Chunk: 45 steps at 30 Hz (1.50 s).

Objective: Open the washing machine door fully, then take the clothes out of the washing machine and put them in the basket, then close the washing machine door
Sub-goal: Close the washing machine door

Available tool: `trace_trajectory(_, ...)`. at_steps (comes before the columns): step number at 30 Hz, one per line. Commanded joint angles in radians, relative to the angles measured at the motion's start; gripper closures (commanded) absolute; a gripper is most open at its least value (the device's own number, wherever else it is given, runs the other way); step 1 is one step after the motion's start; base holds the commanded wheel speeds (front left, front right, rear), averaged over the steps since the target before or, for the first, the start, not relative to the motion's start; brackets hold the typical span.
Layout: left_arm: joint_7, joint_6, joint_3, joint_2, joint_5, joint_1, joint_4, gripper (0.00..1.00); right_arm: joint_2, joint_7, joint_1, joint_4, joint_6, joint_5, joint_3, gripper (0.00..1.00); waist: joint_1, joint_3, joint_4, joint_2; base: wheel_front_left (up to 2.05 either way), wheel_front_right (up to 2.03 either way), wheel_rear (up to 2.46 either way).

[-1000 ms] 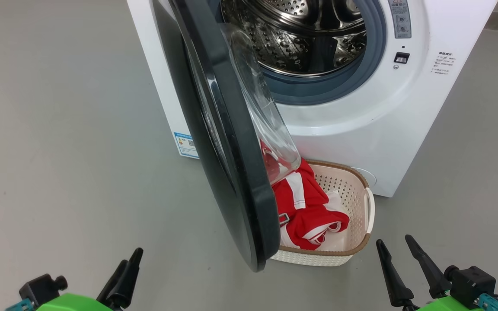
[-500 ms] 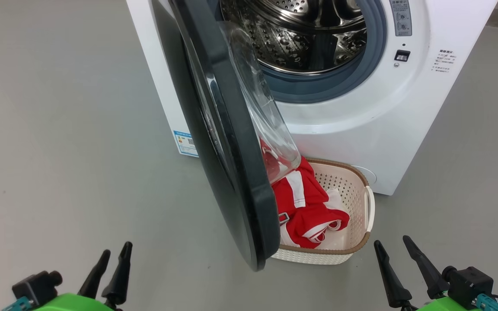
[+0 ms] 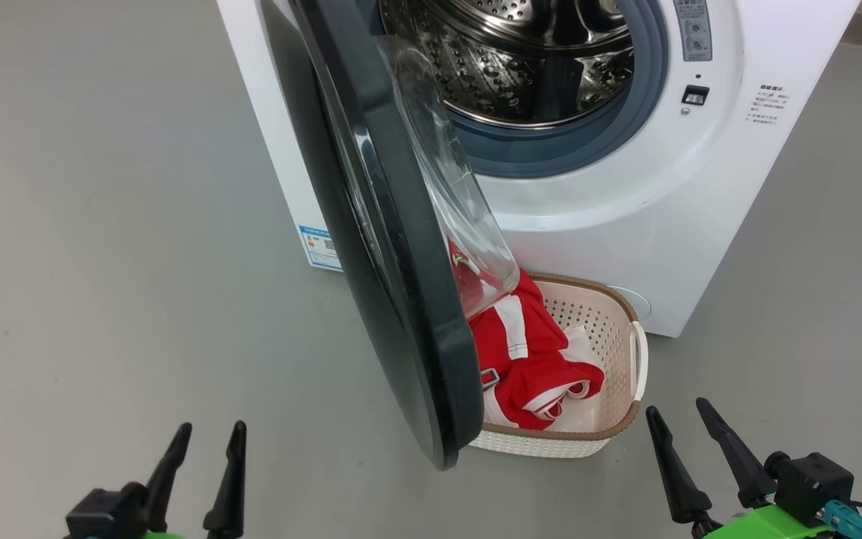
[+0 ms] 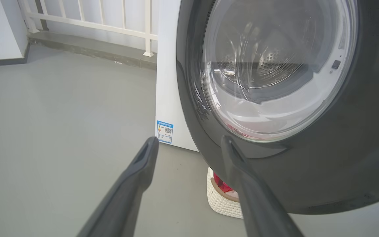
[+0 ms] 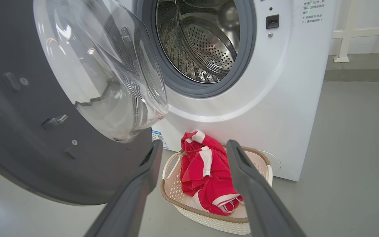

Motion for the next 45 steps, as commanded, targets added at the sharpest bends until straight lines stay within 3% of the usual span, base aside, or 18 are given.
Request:
trace_trajectory(1, -0.012, -0.005, 0.062, -0.005, 0.059, 0.000, -0.047, 0.00, -0.009, -0.006, -0.041, -0.027, 0.000, -0.009, 0.021, 0.00, 0.0000, 0.002, 0.000, 0.0000, 0.00, 0.00, 0.00)
trace_trajectory(9, -0.012, -0.005, 0.096, -0.051, 0.187, 0.027, -0.077, 0.00, -0.009, -0.006, -0.045, -0.029, 0.000, -0.010, 0.019, 0.00, 0.0000, 0.004, -0.002, 0.0000, 0.00, 0.00, 0.00)
trace_trajectory(29, -0.012, -0.005, 0.111, -0.067, 0.202, 0.022, -0.083, 0.00, -0.007, -0.006, -0.048, -0.025, 0.000, -0.011, 0.016, 0.00, 0.0000, 0.002, -0.008, 0.0000, 0.00, 0.00, 0.00)
trace_trajectory(30, -0.012, -0.005, 0.110, -0.067, 0.198, 0.021, -0.087, 0.04, -0.007, -0.006, -0.048, -0.025, 0.000, -0.011, 0.016, 0.00, 0.0000, 0.002, -0.008, 0.0000, 0.00, 0.00, 0.00)
trace_trajectory(34, -0.012, -0.005, 0.109, -0.068, 0.109, 0.008, -0.116, 0.90, -0.006, -0.006, -0.049, -0.026, 0.000, -0.011, 0.015, 0.00, 0.0000, 0.004, -0.011, 0.0000, 0.00, 0.00, 0.00)
trace_trajectory(35, -0.012, -0.005, 0.108, -0.068, 0.060, 0.002, -0.129, 1.00, -0.006, -0.006, -0.049, -0.026, 0.000, -0.011, 0.014, 0.00, 0.0000, 0.005, -0.012, 0.0000, 0.00, 0.00, 0.00)
trace_trajectory(38, -0.012, -0.005, 0.112, -0.068, -0.100, -0.015, -0.175, 1.00, -0.006, -0.006, -0.051, -0.026, 0.000, -0.011, 0.012, 0.00, 0.0000, 0.006, -0.015, 0.0000, 0.00, 0.00, 0.00)
trace_trajectory(45, -0.012, -0.005, 0.098, -0.046, -0.713, -0.059, -0.238, 1.00, -0.003, -0.006, -0.054, -0.023, 0.000, -0.010, 0.016, 0.00, 0.0000, 0.005, -0.029, 0.0000, 0.00, 0.00, 0.00)
